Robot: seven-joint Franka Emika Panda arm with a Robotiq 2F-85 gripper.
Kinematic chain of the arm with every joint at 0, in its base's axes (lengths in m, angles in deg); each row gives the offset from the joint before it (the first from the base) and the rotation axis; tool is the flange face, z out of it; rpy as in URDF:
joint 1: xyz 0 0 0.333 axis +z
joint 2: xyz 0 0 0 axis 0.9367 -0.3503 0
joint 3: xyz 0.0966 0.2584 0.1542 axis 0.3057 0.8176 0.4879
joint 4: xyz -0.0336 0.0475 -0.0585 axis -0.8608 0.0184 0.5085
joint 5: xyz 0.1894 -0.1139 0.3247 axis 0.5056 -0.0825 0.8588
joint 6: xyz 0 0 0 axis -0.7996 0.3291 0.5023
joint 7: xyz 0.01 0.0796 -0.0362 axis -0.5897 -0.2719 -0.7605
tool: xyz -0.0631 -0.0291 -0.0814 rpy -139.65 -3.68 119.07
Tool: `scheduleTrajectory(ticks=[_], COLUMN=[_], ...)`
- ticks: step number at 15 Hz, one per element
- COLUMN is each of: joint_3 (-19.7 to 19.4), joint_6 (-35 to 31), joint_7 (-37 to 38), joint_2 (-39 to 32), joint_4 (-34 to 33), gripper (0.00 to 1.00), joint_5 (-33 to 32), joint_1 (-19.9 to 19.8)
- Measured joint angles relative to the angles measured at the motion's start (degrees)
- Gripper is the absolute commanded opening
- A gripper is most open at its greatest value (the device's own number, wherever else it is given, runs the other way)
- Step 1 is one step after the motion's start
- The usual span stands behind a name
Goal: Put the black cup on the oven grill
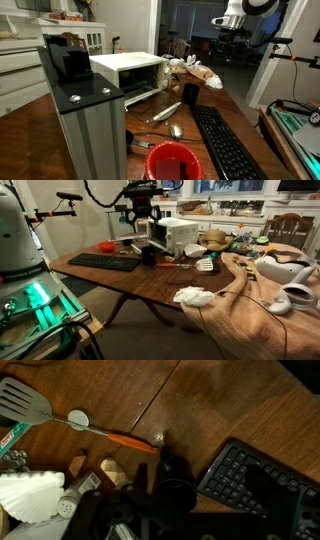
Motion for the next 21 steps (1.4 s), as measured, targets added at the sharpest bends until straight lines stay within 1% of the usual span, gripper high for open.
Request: scheduleTrajectory(ticks=[2,3,8,11,16,21], joint_3=[0.7,1.4,1.6,2.2,5.1,9.3], joint_6=[0.0,0.2,0.9,0.6,-4.5,-5.1], joint_7=[0.0,-1.7,-19.8,-27.1,-33.5,-39.3], joint_2=[0.0,0.0,-2.7,-6.5,-12.6,-17.7], joint_4=[0.0,0.0,0.0,-0.4,-1.6,-4.0], gripper=[1.0,1.0,1.0,1.0,1.0,1.0], joint_5=[0.0,1.4,12.2,14.9,20.5,26.0], joint_1=[-0.6,-1.1,-1.2,-2.0,-4.6,-7.2])
